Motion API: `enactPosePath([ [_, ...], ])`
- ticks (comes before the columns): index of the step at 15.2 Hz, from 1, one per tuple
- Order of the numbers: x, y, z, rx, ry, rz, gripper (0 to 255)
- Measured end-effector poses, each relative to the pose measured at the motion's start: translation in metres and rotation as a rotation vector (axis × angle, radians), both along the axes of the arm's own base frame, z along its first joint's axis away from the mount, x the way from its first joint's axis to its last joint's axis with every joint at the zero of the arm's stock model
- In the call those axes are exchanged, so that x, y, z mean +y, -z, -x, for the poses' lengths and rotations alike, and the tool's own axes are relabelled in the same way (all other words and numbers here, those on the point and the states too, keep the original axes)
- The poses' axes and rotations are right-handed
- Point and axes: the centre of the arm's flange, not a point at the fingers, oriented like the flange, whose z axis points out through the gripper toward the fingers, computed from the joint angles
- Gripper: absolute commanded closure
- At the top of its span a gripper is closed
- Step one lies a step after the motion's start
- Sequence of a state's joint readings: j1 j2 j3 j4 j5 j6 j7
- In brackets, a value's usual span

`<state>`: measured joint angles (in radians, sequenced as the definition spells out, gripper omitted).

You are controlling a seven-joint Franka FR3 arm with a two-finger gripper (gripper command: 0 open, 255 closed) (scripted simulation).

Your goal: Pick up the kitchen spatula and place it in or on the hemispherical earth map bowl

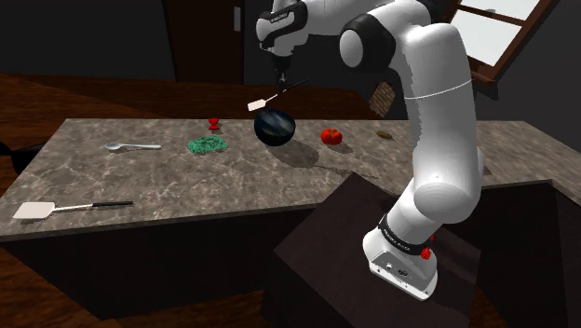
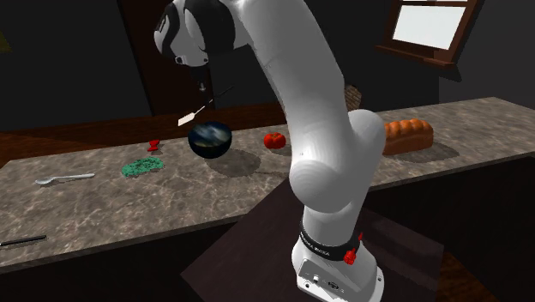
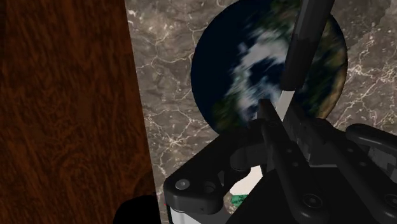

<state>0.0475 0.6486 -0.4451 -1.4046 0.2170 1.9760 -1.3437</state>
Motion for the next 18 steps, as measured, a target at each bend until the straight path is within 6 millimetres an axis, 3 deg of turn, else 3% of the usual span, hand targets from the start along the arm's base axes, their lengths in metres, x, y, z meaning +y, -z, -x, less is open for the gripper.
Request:
enactPosePath([
  [2, 0.005, -0.002, -0.022, 0.000, 0.000, 0.000, 255],
  [4, 0.008, 0.004, -0.028, 0.000, -0.001, -0.001, 255],
  [18, 0.008, 0.077, -0.031, 0.001, -0.001, -0.001, 255],
])
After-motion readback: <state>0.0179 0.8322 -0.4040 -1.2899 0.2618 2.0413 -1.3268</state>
